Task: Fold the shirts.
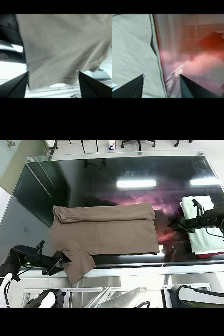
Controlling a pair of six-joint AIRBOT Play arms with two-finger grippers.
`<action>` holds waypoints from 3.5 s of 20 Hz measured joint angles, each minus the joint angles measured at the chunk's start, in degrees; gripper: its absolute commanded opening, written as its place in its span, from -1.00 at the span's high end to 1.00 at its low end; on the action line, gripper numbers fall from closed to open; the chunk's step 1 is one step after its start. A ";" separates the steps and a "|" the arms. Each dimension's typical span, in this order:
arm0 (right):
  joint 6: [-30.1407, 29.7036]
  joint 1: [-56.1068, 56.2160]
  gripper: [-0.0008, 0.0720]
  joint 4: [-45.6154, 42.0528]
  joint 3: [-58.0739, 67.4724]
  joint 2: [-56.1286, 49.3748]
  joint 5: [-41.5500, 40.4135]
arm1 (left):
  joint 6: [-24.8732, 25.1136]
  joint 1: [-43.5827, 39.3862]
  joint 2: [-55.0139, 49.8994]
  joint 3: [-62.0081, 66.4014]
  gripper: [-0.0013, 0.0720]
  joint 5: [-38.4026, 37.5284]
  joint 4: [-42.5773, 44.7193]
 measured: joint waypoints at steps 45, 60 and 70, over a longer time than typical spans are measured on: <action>14.08 13.62 0.92 -6.19 -15.89 13.14 7.72 | -1.18 -13.92 17.90 25.18 0.91 3.50 16.04; 4.07 18.99 0.89 9.03 0.90 -9.35 25.38 | -3.26 -21.03 -29.38 52.70 0.40 -7.17 19.30; 3.72 14.43 -0.79 4.92 7.80 -11.76 18.18 | -3.96 -20.04 -37.70 68.15 -0.95 4.02 17.05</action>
